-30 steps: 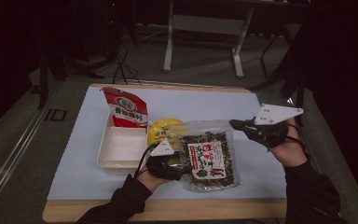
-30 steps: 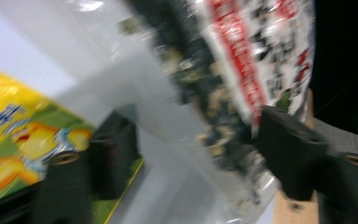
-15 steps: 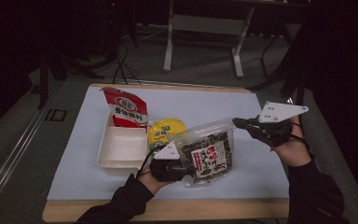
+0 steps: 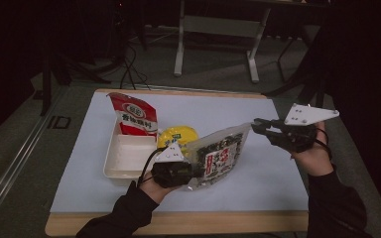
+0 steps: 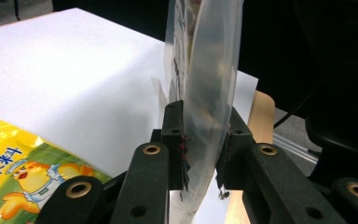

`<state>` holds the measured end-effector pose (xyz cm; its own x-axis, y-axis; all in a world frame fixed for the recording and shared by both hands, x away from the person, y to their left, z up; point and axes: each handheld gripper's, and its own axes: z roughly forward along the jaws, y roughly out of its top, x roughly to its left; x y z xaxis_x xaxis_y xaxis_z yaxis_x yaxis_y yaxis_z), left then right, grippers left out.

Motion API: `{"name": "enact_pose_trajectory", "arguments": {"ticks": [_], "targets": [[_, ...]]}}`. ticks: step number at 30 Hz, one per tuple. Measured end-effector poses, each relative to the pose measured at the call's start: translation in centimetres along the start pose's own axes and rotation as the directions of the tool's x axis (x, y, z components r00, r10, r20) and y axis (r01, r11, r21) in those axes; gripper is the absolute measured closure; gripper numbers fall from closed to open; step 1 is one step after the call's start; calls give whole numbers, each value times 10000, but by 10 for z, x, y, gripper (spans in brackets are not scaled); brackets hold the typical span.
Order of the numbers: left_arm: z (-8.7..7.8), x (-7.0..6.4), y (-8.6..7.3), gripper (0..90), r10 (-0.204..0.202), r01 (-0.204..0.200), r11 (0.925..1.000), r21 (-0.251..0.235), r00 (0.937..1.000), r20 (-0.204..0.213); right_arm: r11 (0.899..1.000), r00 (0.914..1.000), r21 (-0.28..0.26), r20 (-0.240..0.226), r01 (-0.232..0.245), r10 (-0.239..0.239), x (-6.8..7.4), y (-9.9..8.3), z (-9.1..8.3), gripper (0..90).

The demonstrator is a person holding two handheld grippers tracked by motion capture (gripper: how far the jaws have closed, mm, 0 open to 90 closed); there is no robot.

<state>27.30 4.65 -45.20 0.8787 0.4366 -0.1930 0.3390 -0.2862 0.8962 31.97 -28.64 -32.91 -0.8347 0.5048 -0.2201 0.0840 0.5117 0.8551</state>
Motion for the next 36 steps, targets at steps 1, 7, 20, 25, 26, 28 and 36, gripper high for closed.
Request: {"name": "enact_pose_trajectory", "arguments": {"ticks": [1,7,20,25,26,28,36], "targets": [[-1,0,2,781,14,-14,10000,1,10000,-63,10000,10000,3,-5,-35,35,0,-1,0,691],[-7,-3,9,784,144,-145,9997,-194,9999,-85,9992,9996,-301,-57,-273,272,0,-10,-1,540],[-25,-3,25,786,169,-189,9957,-910,9996,-225,9953,9951,191,-243,-949,954,-6,-28,0,403],[-46,-2,35,786,318,-396,9921,-1193,9973,-663,9913,9906,212,-412,-1296,1304,-4,-37,7,294],[-46,-2,35,786,318,-396,9921,-1193,9973,-663,9915,9905,190,-472,-1286,1293,-4,-38,8,268],[-55,0,37,786,275,-384,9903,-1336,9962,-825,9906,9888,170,-607,-1356,1364,-2,-41,12,234],[-95,8,38,787,135,-420,9846,-1697,9860,-1660,9830,9726,121,-1429,-1835,1833,4,-56,32,172]]}}
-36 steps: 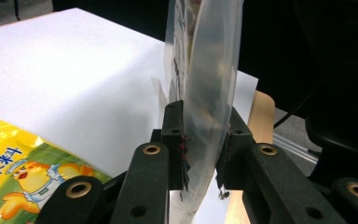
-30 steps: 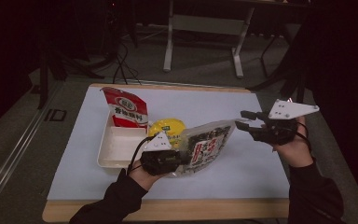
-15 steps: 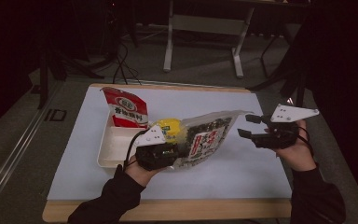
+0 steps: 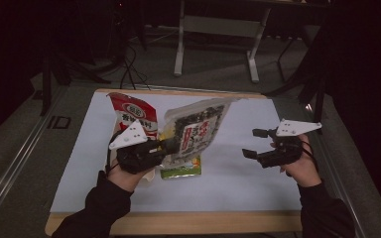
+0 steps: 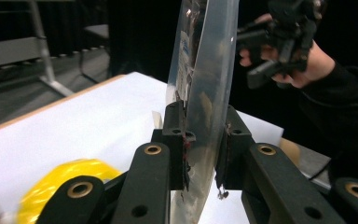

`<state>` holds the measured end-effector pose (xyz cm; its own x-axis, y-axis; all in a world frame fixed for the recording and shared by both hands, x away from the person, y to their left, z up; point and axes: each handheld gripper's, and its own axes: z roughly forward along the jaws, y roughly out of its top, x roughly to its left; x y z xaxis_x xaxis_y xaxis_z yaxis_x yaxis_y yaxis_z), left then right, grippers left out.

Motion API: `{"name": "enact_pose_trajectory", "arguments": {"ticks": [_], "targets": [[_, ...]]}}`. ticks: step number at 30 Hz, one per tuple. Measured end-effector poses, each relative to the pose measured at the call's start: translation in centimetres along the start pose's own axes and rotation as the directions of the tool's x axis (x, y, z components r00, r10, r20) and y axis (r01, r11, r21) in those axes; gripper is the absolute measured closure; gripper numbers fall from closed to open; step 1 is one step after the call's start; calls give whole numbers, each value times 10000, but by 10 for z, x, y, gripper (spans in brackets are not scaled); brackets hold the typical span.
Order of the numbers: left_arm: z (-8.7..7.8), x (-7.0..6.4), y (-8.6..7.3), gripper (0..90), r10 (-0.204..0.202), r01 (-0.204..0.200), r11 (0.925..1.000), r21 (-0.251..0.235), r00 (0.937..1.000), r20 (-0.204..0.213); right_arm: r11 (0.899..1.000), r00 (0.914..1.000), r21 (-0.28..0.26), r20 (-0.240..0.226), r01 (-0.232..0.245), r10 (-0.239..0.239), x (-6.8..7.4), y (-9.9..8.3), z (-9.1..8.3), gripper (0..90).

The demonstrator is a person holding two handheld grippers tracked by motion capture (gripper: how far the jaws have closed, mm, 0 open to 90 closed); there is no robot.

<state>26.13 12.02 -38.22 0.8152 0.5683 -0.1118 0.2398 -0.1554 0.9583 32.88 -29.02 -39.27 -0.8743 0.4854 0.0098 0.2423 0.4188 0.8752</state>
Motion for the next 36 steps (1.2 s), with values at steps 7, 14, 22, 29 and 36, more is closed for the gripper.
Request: {"name": "enact_pose_trajectory", "arguments": {"ticks": [7,14,22,29,36], "targets": [[-32,14,-3,787,-143,134,9998,-122,9968,-791,9998,10000,-156,-57,-79,78,0,-2,8,169],[-61,24,-10,787,-286,254,9994,-246,9899,-1391,9996,10000,-274,16,5,-4,-3,-5,13,169],[-84,41,-23,787,-447,471,9989,80,9805,-1914,9996,9999,-266,0,-123,123,-4,-7,15,169],[-89,61,-43,790,-825,918,9954,271,9664,-2433,9995,9998,-267,10,-181,182,-6,-9,16,170],[-82,78,-55,791,-1151,1230,9923,160,9613,-2502,9994,9997,-226,39,-257,258,-8,-10,17,174]]}}
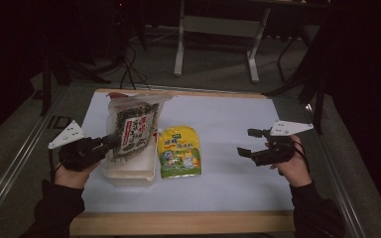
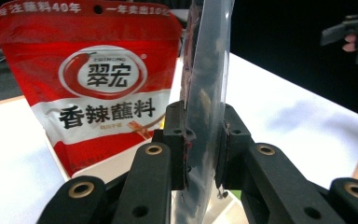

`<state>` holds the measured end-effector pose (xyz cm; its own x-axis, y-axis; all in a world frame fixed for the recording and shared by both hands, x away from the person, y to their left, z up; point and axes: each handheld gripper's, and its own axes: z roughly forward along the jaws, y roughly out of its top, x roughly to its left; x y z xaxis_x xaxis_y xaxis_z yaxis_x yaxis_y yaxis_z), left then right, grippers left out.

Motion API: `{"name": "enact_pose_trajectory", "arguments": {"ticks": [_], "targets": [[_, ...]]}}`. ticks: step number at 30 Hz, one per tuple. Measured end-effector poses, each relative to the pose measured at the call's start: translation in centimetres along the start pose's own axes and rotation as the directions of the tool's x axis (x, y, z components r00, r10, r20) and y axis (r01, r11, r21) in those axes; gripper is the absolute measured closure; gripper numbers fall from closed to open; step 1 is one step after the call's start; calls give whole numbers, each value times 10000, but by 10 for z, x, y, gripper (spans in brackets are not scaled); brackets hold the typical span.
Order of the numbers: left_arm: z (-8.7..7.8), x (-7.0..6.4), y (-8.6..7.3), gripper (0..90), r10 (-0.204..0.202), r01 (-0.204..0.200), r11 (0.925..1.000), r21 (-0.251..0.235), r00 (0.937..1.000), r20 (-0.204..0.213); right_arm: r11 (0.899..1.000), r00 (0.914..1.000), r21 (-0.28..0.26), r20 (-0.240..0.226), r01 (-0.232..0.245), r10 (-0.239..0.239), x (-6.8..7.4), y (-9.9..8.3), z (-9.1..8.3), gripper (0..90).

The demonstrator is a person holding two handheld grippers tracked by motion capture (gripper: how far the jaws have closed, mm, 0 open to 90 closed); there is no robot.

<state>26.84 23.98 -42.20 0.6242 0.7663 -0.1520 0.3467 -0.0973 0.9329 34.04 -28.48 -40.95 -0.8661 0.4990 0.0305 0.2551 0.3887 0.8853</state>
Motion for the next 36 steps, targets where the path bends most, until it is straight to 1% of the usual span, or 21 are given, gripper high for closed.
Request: {"name": "enact_pose_trajectory", "arguments": {"ticks": [4,5,6,7,10,12,13,15,16,18,19,20,21,22,23,26,31,34,35,36], "targets": [[4,4,-2,791,-17,19,9998,-173,9999,128,10000,10000,54,20,11,-11,0,0,0,175],[8,6,-4,791,-29,34,9997,-250,9997,230,10000,10000,77,21,24,-24,0,-1,0,175],[9,7,-5,791,21,-15,9997,-249,9997,232,9999,10000,97,22,31,-31,0,-1,0,175],[11,7,-6,791,-2,11,9996,-266,9994,336,10000,10000,87,23,29,-29,0,-1,0,175],[16,9,-10,791,66,-60,9998,-186,9995,312,10000,10000,75,24,-2,2,0,-1,-1,175],[19,12,-13,792,-6,17,9997,-245,9991,428,9999,10000,109,39,41,-41,-1,-1,-1,175],[21,12,-14,792,10,4,9995,-330,9991,434,9999,10000,111,25,17,-17,-1,-1,-1,175],[24,14,-16,792,29,-14,9994,-332,9991,434,9999,10000,125,43,43,-44,-1,-1,-2,175],[25,15,-18,792,118,-102,9993,-370,9990,432,9999,10000,133,27,44,-44,-1,-1,-2,175],[28,15,-22,792,247,-232,9991,-346,9987,446,9999,10000,138,13,49,-49,-1,-1,-2,175],[28,15,-22,792,247,-232,9991,-346,9987,446,9999,10000,140,-2,32,-32,0,-1,-3,175],[30,17,-26,792,292,-280,9992,-289,9986,433,9999,10000,143,-26,42,-42,0,-1,-3,175],[31,18,-28,792,231,-219,9994,-262,9986,475,9998,10000,167,-35,59,-58,0,-1,-3,175],[32,19,-31,792,278,-267,9993,-262,9987,427,9998,10000,184,-27,94,-94,0,-1,-3,175],[33,21,-34,791,181,-172,9996,-224,9990,415,9998,9999,188,-34,107,-107,0,-2,-3,175],[31,26,-39,792,37,-19,9993,-364,9988,492,9997,9999,209,-65,125,-124,1,-2,-2,176],[29,30,-45,791,128,-101,9991,-424,9979,636,9994,9997,294,-143,184,-180,3,-1,1,176],[27,32,-48,789,14,13,9994,-359,9972,744,9992,9997,338,-160,209,-204,4,-2,2,176],[26,34,-51,789,-166,194,9992,-344,9967,798,9988,9995,402,-184,262,-255,4,-2,2,176],[25,35,-51,789,-200,229,9992,-335,9963,841,9988,9995,416,-199,271,-262,5,-2,2,176]]}}
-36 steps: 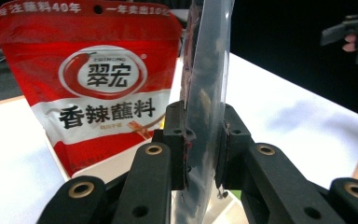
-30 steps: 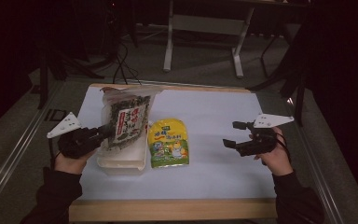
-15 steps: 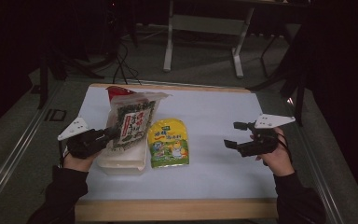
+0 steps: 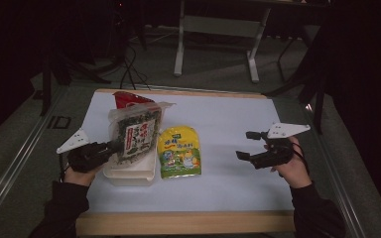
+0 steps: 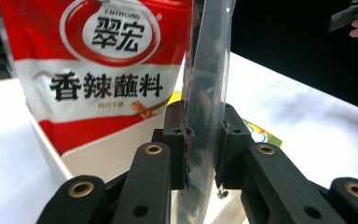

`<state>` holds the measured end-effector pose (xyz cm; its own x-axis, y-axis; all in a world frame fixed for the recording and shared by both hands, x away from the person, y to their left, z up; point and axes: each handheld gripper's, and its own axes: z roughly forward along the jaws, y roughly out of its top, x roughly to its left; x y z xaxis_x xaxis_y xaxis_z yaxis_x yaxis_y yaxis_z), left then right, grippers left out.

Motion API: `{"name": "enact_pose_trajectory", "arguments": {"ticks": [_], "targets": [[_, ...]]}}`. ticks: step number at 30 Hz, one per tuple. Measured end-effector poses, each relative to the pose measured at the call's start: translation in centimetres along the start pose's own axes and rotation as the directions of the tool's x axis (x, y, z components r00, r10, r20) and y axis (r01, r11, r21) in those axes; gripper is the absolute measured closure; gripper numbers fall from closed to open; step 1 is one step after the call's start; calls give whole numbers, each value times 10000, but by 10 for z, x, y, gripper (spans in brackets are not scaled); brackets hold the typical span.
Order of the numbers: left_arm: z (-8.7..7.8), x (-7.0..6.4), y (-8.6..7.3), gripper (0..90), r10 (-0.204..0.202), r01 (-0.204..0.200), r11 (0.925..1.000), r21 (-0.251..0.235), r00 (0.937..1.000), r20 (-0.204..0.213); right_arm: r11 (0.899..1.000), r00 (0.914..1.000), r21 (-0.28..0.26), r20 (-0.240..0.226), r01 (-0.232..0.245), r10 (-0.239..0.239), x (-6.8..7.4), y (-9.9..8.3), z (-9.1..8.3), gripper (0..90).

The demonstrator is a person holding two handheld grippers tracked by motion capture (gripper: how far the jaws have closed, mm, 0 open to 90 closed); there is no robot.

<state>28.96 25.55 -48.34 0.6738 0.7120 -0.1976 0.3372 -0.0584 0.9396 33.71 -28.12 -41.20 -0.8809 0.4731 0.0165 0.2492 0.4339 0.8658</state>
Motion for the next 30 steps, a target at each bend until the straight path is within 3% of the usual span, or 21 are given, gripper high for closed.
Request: {"name": "enact_pose_trajectory", "arguments": {"ticks": [9,13,14,19,22,25,30], "targets": [[-2,0,-6,788,-15,15,10000,56,10000,-25,10000,10000,-57,55,-50,51,-1,-2,-2,176],[-6,5,-13,788,-262,262,9997,20,9997,-35,10000,9999,-42,103,-90,91,-2,-4,-4,176],[-8,8,-17,787,-551,551,9985,-25,9984,-88,9998,9998,-68,100,-166,166,-3,-5,-4,176],[-9,10,-22,786,-527,526,9986,-113,9986,-73,9999,9999,-55,82,-107,107,-2,-5,-3,176],[-11,14,-27,785,-821,819,9963,-247,9966,-87,9999,9999,-72,46,-115,116,-2,-5,-2,176],[-12,14,-30,784,-735,734,9969,-287,9973,-42,9999,9999,-20,12,-134,134,-1,-5,-1,176],[-12,21,-32,779,-1059,1060,9937,-367,9944,36,9999,9999,60,-40,-143,143,0,-6,3,176]]}}
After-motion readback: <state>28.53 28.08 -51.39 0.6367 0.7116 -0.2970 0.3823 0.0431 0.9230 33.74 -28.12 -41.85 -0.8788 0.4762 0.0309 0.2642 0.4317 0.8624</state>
